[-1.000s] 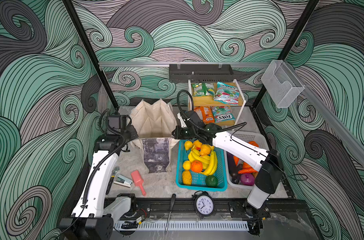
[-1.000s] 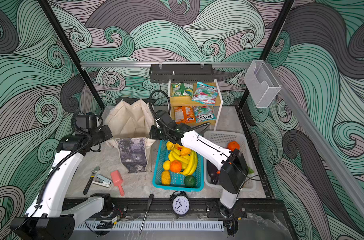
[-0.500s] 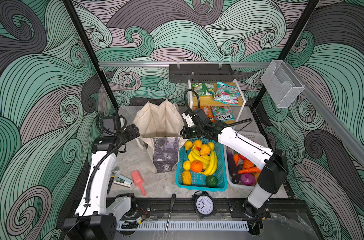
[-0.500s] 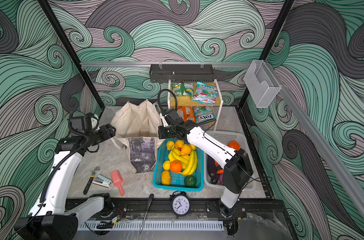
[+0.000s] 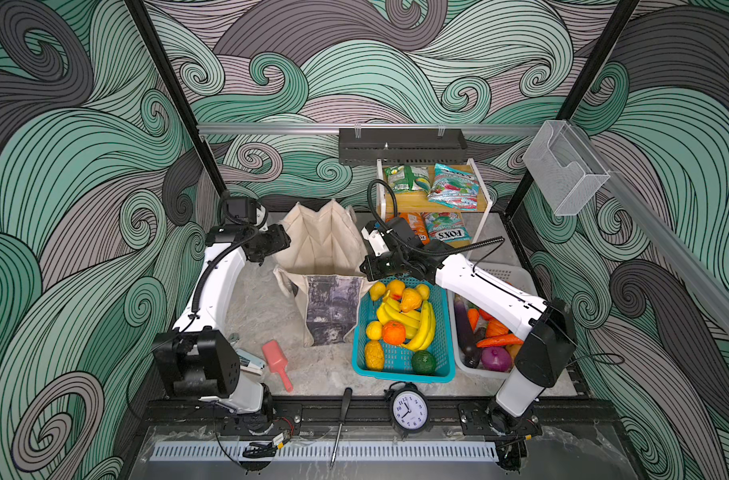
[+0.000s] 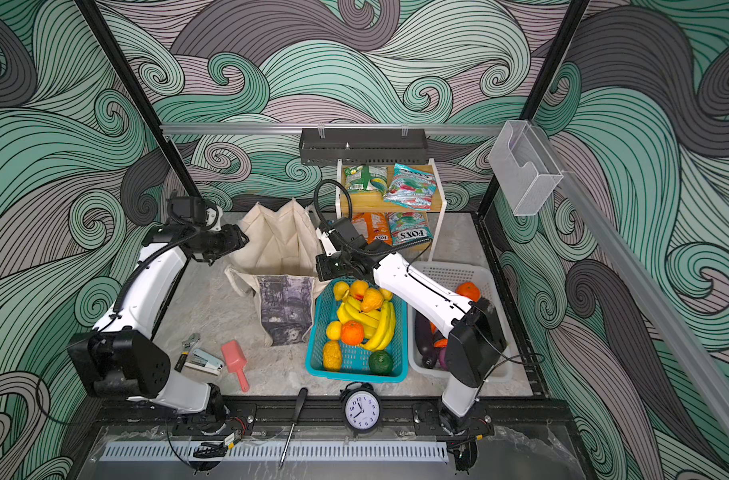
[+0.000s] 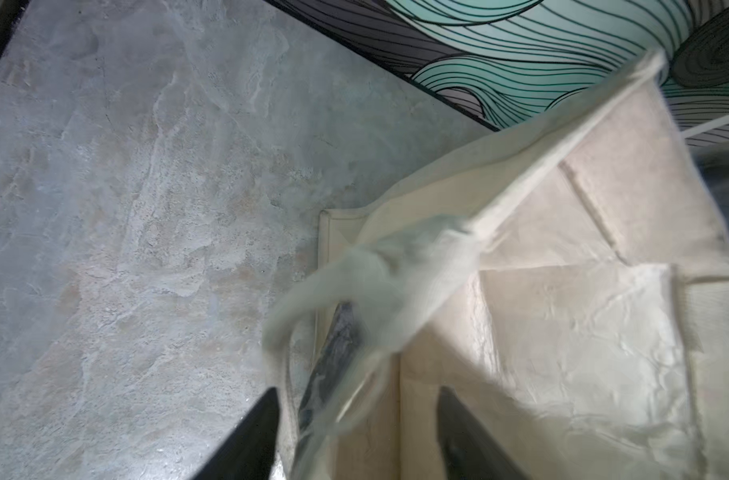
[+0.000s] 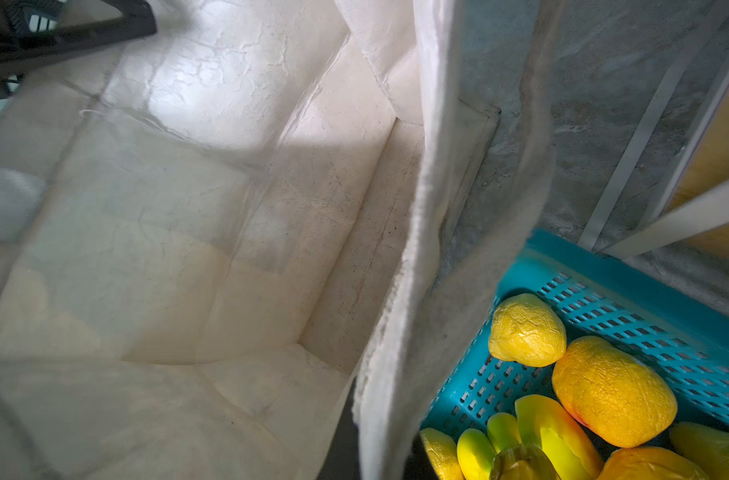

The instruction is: Place the food into the grocery bag and tie it

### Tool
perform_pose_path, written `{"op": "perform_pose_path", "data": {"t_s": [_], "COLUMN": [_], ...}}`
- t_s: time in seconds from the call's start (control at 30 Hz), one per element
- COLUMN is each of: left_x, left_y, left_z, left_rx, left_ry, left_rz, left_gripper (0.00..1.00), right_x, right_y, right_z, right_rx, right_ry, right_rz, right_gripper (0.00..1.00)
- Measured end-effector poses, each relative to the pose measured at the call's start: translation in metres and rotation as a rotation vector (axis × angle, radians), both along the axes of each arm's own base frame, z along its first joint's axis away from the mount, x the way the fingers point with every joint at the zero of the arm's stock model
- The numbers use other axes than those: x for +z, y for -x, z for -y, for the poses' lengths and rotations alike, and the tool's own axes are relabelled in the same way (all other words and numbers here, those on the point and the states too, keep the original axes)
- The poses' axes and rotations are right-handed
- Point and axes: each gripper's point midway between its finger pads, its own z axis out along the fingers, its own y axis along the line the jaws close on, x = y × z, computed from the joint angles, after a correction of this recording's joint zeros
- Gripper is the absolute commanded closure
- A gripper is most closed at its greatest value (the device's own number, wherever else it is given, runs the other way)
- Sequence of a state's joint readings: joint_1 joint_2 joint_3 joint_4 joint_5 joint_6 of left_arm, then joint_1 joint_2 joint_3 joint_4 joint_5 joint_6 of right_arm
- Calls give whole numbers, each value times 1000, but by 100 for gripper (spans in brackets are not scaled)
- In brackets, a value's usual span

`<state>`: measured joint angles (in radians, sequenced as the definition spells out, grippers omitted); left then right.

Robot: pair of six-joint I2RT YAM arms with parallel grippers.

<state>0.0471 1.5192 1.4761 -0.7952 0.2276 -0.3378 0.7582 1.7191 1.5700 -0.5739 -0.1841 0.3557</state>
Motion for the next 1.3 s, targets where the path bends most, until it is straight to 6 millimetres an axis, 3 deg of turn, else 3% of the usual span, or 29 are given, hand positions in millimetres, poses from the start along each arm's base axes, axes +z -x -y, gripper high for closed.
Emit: {"op": "perform_pose_path", "data": {"t_s": [0.1, 0.37, 0.57, 0.83, 1.03, 1.1, 1.17, 1.3], "left_x": [-4, 29, 19, -12, -6, -6, -8, -10], "left_y": [11, 63, 80, 85, 81, 80, 79, 80], "left_z": [-3, -46, -68, -50, -20, -17, -15, -11], "left_rx": [3, 158, 223, 157, 50, 35, 19, 2], "left_ry": [-43, -188, -287, -187, -47, -32, -30, -15], "left_rz": [-35, 38, -8, -14, 75, 81, 78, 74], "left_gripper": [100, 100, 100, 100, 100, 90, 60, 53], "right_x": [-1, -7, -6, -7, -4, -4, -8, -20], "right_y": [0, -5, -7, 13, 30, 32, 34, 33], "right_z": [1, 15, 21, -5, -28, -34, -36, -32], "right_rx": [-3, -101, -162, -129, -108, -103, -105, -123], "right_ry": [5, 34, 38, 11, -42, -73, -95, -95], "right_rz": [0, -26, -51, -45, -62, -69, -85, -104], "right_gripper": [100, 100, 100, 100, 100, 100, 100, 100]}}
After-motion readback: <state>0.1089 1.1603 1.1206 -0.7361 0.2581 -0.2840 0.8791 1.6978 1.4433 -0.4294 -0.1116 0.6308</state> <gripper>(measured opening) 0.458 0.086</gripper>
